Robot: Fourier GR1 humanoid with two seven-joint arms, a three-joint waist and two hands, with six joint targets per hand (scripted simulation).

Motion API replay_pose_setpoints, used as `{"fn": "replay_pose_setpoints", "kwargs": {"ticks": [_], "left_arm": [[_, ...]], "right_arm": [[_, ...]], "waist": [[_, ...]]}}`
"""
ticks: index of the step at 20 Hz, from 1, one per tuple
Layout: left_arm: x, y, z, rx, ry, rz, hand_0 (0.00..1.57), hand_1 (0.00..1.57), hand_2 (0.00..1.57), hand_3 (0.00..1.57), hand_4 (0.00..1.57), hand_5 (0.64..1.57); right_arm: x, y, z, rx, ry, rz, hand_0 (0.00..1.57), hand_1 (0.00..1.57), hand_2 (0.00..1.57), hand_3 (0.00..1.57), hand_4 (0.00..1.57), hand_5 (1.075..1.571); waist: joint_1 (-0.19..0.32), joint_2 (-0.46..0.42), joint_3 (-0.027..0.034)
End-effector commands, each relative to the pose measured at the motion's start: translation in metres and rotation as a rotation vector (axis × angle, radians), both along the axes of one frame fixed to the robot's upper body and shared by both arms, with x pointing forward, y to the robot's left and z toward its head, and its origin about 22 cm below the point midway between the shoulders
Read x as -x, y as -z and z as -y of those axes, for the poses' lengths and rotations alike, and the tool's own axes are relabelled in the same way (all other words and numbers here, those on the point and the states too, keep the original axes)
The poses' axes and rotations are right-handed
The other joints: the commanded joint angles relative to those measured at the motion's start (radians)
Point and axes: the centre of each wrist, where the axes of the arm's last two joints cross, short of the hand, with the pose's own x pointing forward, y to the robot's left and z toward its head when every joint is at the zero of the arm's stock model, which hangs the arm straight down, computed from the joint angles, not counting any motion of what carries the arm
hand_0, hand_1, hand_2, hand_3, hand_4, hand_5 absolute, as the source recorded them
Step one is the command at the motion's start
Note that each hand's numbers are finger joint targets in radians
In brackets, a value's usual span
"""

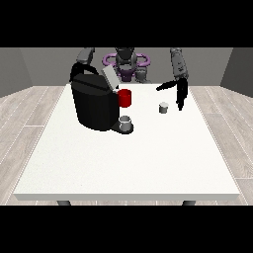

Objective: Insert the coffee pod into the coffee machine and close the lid

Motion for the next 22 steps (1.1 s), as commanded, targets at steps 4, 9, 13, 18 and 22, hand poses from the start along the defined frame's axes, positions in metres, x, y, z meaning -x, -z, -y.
{"fn": "replay_pose_setpoints", "kwargs": {"ticks": [4,9,13,18,22], "left_arm": [[-0.008,0.015,0.015,-0.112,0.031,-0.042,0.0,0.0,0.37,0.0,0.0,1.571],[-0.01,0.018,-0.011,-0.135,-0.01,-0.102,0.65,0.65,0.72,0.35,0.0,1.571],[-0.01,0.029,0.0,-0.239,0.0,-0.123,0.62,0.62,0.74,0.48,0.0,1.571],[-0.011,0.022,-0.014,-0.346,0.061,-0.123,0.57,0.57,0.7,0.41,0.0,1.571],[-0.018,0.02,-0.012,-0.41,0.01,-0.052,0.65,0.65,0.79,0.53,0.0,1.571]], "right_arm": [[-0.001,0.023,0.002,0.048,0.027,-0.05,0.0,0.0,0.0,0.0,0.42,1.571],[-0.003,0.02,0.003,0.059,0.02,-0.048,0.0,0.0,0.0,0.0,0.41,1.571],[-0.008,0.013,-0.003,0.042,-0.007,-0.075,0.0,0.0,0.0,0.0,0.39,1.571],[-0.011,0.018,0.006,0.039,0.016,-0.063,0.0,0.0,0.0,0.0,0.45,1.571],[-0.004,0.011,-0.027,0.027,-0.005,-0.044,0.0,0.0,0.0,0.0,0.52,1.571]], "waist": [[0.003,0.005,0.0002],[-0.005,0.001,0.0001],[-0.019,0.003,0.0],[-0.004,0.01,0.0001],[-0.031,0.029,-0.0002]]}}
